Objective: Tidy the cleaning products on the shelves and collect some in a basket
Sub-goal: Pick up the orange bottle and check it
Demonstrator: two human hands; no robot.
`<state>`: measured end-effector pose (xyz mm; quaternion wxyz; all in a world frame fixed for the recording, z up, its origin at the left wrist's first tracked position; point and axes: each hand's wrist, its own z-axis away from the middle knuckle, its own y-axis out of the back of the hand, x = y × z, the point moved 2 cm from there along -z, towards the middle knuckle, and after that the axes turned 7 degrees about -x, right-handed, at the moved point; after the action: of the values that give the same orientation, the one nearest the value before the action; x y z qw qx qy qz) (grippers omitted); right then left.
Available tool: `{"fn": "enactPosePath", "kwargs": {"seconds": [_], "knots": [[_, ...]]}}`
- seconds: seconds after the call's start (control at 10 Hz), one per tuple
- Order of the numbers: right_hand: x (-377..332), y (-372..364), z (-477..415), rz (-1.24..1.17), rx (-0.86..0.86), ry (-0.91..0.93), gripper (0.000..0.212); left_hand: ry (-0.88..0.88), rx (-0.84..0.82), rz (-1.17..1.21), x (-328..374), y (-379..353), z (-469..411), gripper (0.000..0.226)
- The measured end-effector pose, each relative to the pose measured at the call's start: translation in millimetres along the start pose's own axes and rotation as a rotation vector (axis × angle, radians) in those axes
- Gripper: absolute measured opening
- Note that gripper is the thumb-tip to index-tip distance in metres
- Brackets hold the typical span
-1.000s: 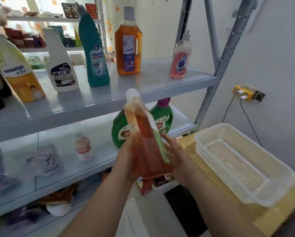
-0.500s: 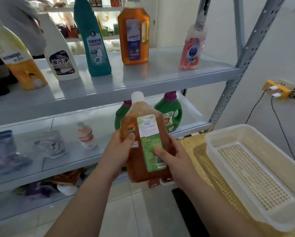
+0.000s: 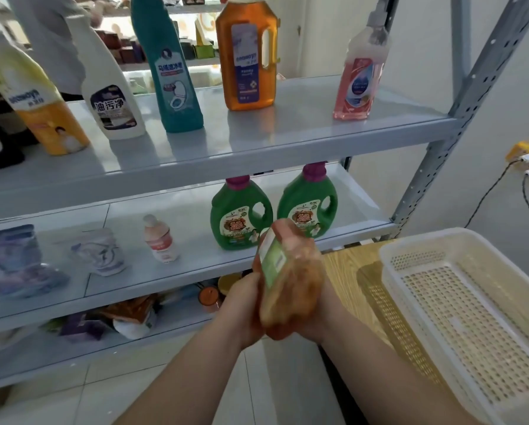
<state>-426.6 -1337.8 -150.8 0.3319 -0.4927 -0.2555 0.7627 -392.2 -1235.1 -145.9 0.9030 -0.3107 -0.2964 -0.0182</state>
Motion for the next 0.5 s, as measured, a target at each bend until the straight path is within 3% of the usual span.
{"fn": "enactPosePath", "kwargs": {"seconds": [0.1, 0.2, 0.3, 0.4, 0.5], "knots": [[9.6, 5.1, -7.5, -0.167, 0.054, 0.003, 0.041, -0.109, 0.236, -0.596, 10.8, 6.9, -4.3, 0.053], [6.5, 6.9, -7.6, 0.032, 0.039, 0.109, 0.075, -0.36, 0.114, -0.73, 28.4, -2.2, 3.5, 0.029], [-8.1, 3.7, -10.3, 0.175, 0.077, 0.266, 0.072, -0.348, -0.078, -0.523, 41.2, 0.9, 4.8, 0.037], [-29.5, 5.9, -4.4, 0.365, 0.226, 0.446, 0.055, -0.24, -0.249, -0.411, 55.4, 11.7, 14.3, 0.039], [-45.7, 8.1, -0.7, 0.349, 0.29, 0.528, 0.058, -0.215, -0.289, -0.253, 59.5, 29.0, 12.8, 0.047]]}}
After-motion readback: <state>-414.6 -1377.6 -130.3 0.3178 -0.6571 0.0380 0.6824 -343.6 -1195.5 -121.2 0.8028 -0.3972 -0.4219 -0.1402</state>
